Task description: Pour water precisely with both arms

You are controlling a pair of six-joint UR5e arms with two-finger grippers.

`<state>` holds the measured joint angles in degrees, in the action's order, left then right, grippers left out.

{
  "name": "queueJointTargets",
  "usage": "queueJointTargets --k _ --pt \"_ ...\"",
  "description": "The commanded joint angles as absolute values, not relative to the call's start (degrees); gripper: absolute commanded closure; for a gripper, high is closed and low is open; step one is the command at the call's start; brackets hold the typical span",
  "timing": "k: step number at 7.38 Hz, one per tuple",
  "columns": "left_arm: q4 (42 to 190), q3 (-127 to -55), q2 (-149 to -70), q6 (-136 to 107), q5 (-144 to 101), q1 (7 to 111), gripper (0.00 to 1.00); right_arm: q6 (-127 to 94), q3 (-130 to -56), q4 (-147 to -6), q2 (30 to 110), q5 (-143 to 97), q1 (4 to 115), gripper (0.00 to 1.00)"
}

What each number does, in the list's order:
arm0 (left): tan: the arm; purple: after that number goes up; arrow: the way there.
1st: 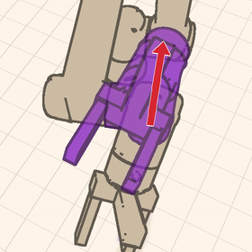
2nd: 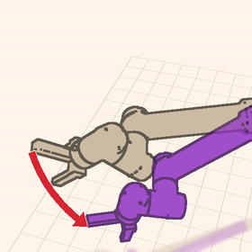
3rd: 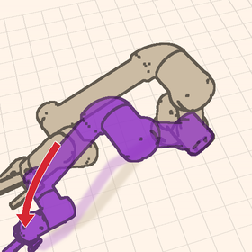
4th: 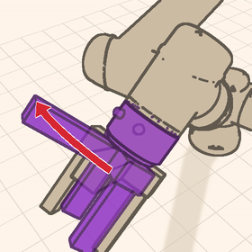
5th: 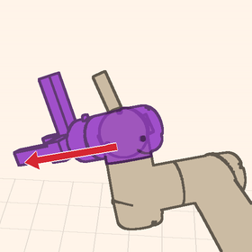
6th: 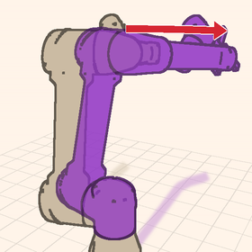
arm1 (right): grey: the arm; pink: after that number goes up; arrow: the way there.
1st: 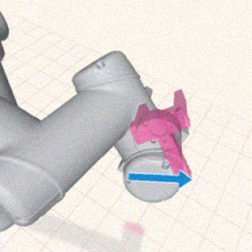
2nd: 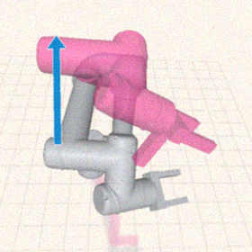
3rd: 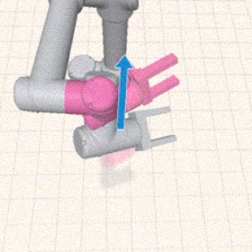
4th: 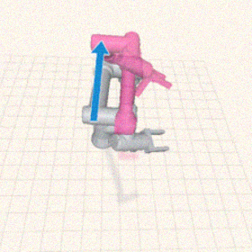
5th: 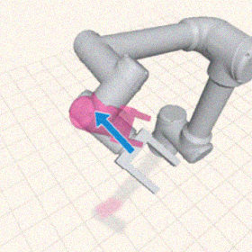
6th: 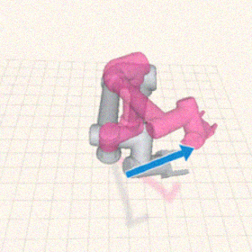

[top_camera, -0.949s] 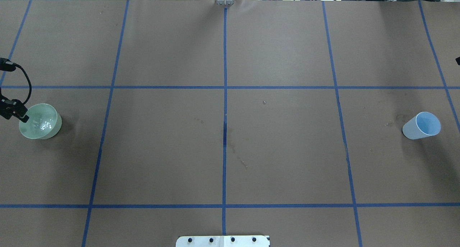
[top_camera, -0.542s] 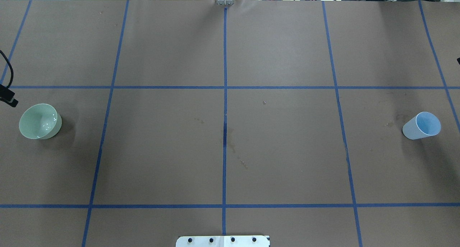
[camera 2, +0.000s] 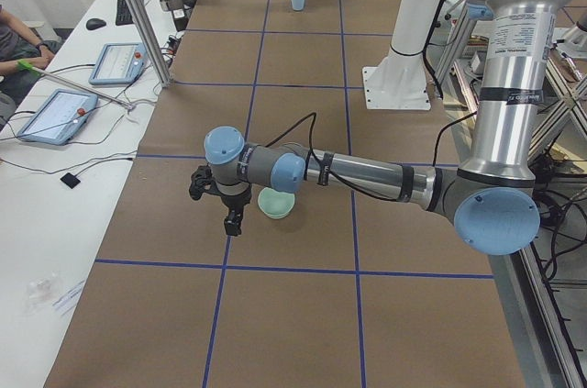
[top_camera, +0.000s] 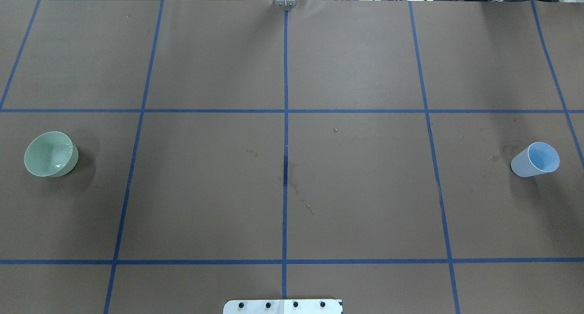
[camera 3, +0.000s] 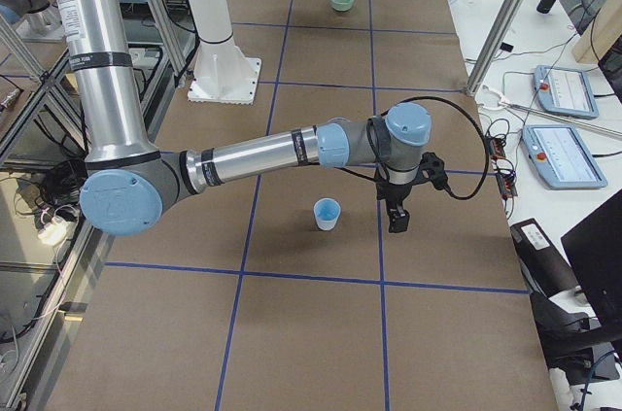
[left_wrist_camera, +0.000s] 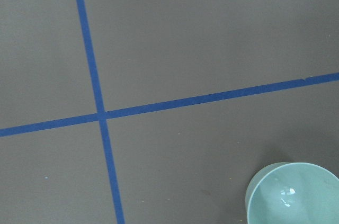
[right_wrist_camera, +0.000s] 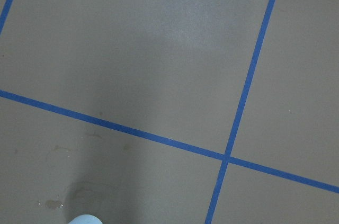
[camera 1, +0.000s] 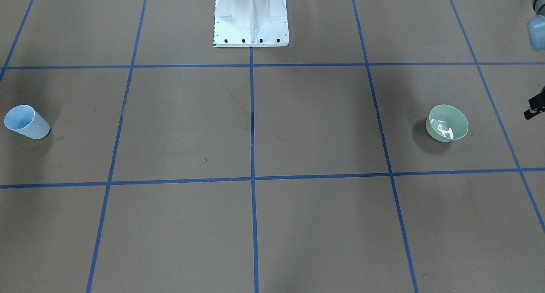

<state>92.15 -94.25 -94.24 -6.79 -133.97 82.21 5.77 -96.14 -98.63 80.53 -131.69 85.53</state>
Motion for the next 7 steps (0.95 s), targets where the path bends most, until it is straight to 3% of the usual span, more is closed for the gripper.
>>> queueJointTargets --k 1,7 --pt "89.12 -94.31 -94.66 -4.41 -134.21 87.09 0.01 5.89 -96.15 -101.34 81.29 -132.62 86.22 0.00" --pt "87.01 -95.62 -91.23 4.48 -136.58 89.56 0.00 5.36 -96.85 -100.90 84.19 -132.36 86.75 0.00"
